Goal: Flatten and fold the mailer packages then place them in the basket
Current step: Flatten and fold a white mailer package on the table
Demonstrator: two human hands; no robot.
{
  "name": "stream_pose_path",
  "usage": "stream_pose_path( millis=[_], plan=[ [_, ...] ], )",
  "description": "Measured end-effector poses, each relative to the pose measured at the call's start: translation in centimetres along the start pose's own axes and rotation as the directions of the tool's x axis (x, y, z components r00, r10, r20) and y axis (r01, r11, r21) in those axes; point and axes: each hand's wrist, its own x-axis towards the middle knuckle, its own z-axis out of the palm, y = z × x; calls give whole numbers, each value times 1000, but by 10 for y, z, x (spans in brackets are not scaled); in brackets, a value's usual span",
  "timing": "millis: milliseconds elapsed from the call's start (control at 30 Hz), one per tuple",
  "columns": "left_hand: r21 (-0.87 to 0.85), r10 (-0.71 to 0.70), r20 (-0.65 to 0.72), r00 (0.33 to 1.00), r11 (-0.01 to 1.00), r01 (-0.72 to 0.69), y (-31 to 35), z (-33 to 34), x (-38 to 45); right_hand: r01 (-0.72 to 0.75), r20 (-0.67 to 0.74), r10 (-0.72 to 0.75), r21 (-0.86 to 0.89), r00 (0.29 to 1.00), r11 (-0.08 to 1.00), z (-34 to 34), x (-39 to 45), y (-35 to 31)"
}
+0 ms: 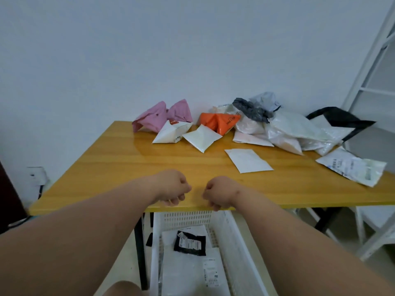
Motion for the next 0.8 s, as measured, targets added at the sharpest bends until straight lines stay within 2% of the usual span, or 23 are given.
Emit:
stream_pose_path(
  millis=[100,200,433,567,667,800],
  plan=[
    [50,48,-197,979,998,-39,-4,-9,15,17,-142,-25,-59,990,998,-6,12,0],
    [22,32,-266,963,999,-27,-9,-13,34,14,-212,-33,-92,977,996,-10,27,2],
    [-52,12,-333,943,998,-31,-16,-21,92,-31,-260,-4,-129,966,991,-16,96,0],
    [54,18,-378,926,999,2,-19,-33,130,-42,-296,-25,-217,955,975,-24,136,-10],
    [138,52,-355,933,990,-3,-23,-39,158,-42,-287,-52,-313,956,949,-26,162,-19],
    [205,63,-323,944,979,5,-34,-35,191,-64,-289,-34,-323,957,944,-25,196,-20]
  ],
)
